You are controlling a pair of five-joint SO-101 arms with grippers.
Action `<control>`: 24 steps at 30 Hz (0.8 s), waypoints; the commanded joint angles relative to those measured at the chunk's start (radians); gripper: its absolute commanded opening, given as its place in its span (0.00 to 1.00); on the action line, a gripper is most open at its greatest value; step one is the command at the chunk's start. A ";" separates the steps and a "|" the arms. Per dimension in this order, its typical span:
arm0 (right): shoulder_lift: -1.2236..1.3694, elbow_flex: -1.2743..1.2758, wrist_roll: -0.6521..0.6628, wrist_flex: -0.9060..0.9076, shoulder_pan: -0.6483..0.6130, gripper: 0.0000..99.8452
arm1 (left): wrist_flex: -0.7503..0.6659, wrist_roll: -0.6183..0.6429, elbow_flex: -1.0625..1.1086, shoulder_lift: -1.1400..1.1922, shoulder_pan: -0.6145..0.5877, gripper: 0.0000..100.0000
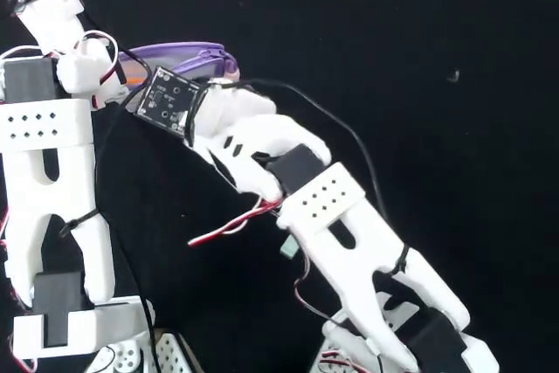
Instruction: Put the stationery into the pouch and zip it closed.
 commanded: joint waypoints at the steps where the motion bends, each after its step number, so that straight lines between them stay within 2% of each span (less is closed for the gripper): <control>1: -0.054 -0.082 -0.040 -0.094 -0.040 0.01 | -0.015 -0.006 -0.002 -0.035 0.008 0.03; 5: -0.068 -0.059 -0.107 -0.226 -0.084 0.01 | -0.015 -0.006 -0.004 -0.032 0.010 0.03; 15: -0.193 0.246 -0.115 -0.736 -0.089 0.01 | -0.015 -0.006 -0.005 -0.032 0.016 0.03; 20: -0.137 0.297 -0.120 -0.944 -0.071 0.01 | -0.015 -0.006 -0.002 -0.034 0.016 0.03; 24: -0.022 0.259 -0.230 -1.089 -0.026 0.01 | -0.015 -0.005 -0.001 -0.034 0.016 0.03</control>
